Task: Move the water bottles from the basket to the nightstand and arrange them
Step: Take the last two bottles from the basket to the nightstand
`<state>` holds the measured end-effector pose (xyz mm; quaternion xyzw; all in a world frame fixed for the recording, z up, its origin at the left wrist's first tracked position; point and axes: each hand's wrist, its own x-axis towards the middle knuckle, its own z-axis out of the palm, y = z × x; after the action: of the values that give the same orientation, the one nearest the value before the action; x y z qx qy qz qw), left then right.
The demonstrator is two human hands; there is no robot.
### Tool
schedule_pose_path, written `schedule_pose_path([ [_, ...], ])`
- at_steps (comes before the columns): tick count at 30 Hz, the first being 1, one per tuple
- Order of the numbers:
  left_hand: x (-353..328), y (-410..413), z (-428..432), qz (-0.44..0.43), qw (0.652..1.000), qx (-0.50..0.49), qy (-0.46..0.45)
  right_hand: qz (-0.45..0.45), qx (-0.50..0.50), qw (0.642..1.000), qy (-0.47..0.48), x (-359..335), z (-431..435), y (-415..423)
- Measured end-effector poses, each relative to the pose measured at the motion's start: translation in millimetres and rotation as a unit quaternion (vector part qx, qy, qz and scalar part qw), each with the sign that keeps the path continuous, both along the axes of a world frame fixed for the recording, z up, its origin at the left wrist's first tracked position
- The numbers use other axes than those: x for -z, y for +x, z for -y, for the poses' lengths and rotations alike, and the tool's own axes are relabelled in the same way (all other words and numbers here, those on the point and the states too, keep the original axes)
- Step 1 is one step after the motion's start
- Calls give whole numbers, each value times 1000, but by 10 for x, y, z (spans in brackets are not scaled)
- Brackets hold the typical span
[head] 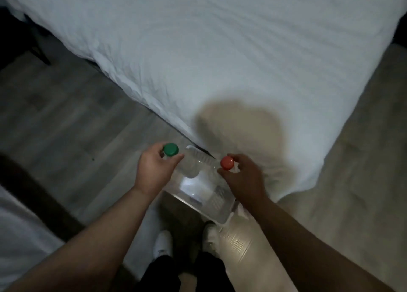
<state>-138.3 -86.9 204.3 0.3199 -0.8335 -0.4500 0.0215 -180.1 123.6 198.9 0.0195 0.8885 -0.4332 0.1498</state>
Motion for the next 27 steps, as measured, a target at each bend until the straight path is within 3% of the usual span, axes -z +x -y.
schedule_pose_path([
  [5,-1184,276,62,-79,993,-72,53,-37,-18,998,-56,-1191,69,53],
  [10,-2231,644,329,-133,984,-115,28,-71,-38,992,-95,-2349,237,183],
  [14,-2871,1112,594,-215,959,-182,37,-73,-56,979,-179,-2981,452,357],
  [20,-3491,1894,951,-297,910,-287,25,-44,-209,947,-239,-3547,1000,574],
  [27,-3685,2793,1362,-293,867,-402,-22,16,-359,899,-249,-3736,2092,963],
])
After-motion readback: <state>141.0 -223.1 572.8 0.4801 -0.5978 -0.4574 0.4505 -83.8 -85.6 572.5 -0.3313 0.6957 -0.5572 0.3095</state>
